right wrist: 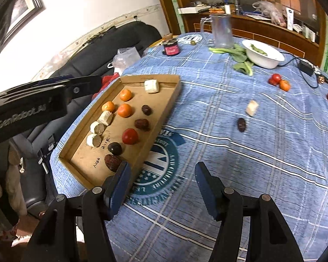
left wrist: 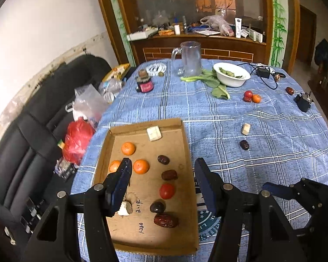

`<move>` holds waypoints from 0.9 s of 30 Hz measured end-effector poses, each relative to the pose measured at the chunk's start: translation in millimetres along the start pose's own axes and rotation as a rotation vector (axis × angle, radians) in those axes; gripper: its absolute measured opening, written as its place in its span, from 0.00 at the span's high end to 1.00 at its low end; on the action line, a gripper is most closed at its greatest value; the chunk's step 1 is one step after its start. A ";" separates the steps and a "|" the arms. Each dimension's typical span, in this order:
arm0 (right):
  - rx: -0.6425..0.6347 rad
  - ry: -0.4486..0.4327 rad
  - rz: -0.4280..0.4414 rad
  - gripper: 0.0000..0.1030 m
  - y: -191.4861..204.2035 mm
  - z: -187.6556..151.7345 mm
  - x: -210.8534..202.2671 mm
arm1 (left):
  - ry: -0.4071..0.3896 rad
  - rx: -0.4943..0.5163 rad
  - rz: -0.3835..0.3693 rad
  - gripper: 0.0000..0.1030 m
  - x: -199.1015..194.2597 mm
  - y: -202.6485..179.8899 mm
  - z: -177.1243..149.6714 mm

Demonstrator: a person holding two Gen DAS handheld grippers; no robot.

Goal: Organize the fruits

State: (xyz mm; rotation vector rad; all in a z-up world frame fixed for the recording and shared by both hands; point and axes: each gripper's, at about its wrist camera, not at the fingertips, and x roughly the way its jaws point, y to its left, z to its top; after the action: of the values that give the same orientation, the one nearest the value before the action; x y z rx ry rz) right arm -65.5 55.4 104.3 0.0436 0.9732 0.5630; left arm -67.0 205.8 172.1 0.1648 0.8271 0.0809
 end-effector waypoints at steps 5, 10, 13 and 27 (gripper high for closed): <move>0.019 -0.031 -0.014 0.32 -12.4 -2.8 -16.0 | -0.053 0.045 0.031 0.33 -21.0 -19.3 3.2; 0.032 -0.049 -0.013 0.31 -21.6 -2.8 -23.8 | -0.078 0.089 0.058 0.33 -32.6 -34.6 4.6; 0.033 -0.053 -0.009 0.31 -23.9 -2.5 -25.2 | -0.083 0.105 0.063 0.33 -35.5 -40.2 4.5; 0.043 -0.025 0.006 0.30 -32.1 -2.1 -13.2 | -0.040 0.092 0.054 0.33 -19.6 -41.1 2.9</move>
State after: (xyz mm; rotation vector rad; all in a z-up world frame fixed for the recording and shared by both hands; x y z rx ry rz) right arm -59.0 21.2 104.2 0.0913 0.9609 0.5457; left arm -77.8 162.4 180.9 0.2750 0.7874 0.0904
